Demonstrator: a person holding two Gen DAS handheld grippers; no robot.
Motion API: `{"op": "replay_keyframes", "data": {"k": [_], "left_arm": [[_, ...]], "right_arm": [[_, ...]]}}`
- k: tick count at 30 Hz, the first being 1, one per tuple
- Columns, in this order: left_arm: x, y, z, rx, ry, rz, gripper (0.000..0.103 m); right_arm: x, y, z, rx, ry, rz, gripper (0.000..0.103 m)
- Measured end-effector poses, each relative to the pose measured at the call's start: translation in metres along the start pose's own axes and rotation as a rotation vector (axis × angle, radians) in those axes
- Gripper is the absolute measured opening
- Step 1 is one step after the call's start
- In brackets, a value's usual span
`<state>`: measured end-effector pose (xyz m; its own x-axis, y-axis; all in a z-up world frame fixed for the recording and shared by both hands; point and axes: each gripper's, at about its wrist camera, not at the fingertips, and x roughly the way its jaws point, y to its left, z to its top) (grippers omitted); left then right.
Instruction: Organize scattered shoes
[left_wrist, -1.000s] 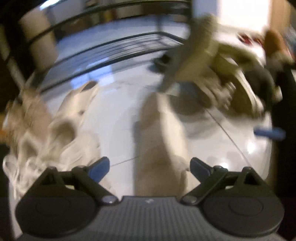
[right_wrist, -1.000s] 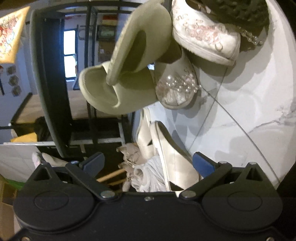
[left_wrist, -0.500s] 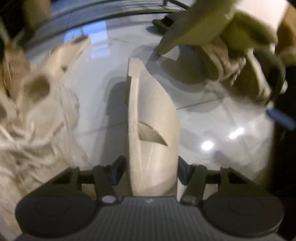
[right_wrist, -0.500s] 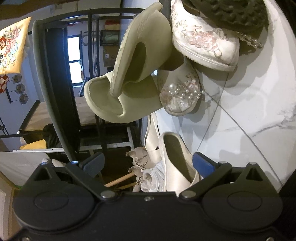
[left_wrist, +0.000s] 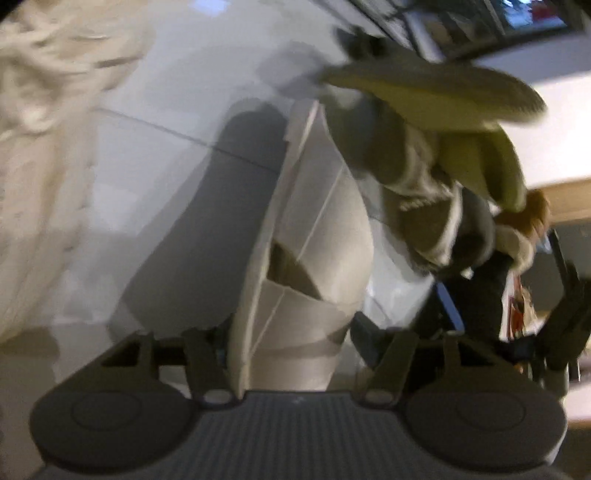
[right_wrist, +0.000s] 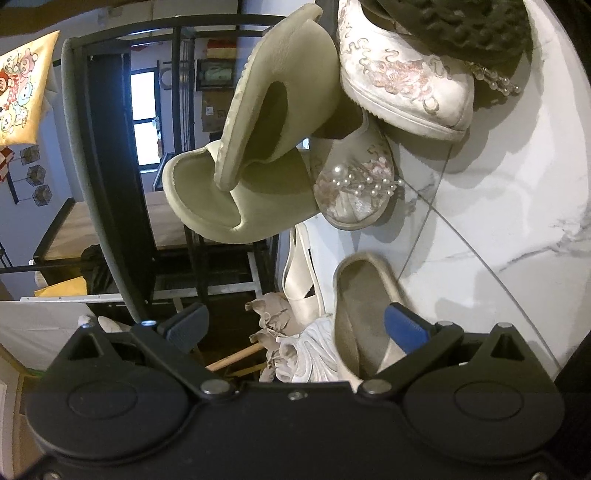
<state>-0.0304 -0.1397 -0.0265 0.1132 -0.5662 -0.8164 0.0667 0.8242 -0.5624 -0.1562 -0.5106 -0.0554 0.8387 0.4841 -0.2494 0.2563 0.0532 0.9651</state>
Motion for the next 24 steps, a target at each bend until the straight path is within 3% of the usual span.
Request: {"op": "replay_keyframes", "data": {"k": [2, 7, 10, 12, 13, 15, 18, 21, 24], "left_arm": [[-0.011, 0.001, 0.003, 0.018, -0.041, 0.024, 0.099], [-0.028, -0.001, 0.007, 0.03, -0.1, -0.053, 0.099], [-0.05, -0.019, 0.008, 0.119, -0.205, -0.053, 0.1], [-0.078, -0.027, 0.008, 0.175, -0.364, -0.045, 0.1], [-0.087, -0.028, 0.008, 0.189, -0.412, -0.03, 0.1], [-0.116, -0.03, 0.006, 0.252, -0.584, 0.06, 0.102], [-0.138, -0.03, 0.001, 0.338, -0.698, 0.15, 0.102], [-0.157, -0.012, -0.01, 0.402, -0.768, 0.221, 0.102], [-0.165, 0.012, -0.017, 0.38, -0.808, 0.277, 0.102]], "right_arm": [[0.0, 0.0, 0.0, -0.002, 0.003, -0.012, 0.103], [-0.001, -0.002, 0.0, -0.005, 0.003, -0.03, 0.103], [-0.001, -0.002, -0.001, -0.011, 0.0, -0.051, 0.103], [-0.002, -0.002, -0.002, -0.024, -0.005, -0.083, 0.103], [0.0, -0.001, -0.004, -0.044, -0.012, -0.126, 0.103], [0.004, 0.005, -0.01, -0.101, -0.026, -0.22, 0.103], [0.026, 0.028, -0.029, -0.291, -0.008, -0.457, 0.103], [0.059, 0.053, -0.059, -0.531, 0.042, -0.658, 0.103], [0.1, 0.075, -0.104, -0.776, 0.113, -0.69, 0.103]]}}
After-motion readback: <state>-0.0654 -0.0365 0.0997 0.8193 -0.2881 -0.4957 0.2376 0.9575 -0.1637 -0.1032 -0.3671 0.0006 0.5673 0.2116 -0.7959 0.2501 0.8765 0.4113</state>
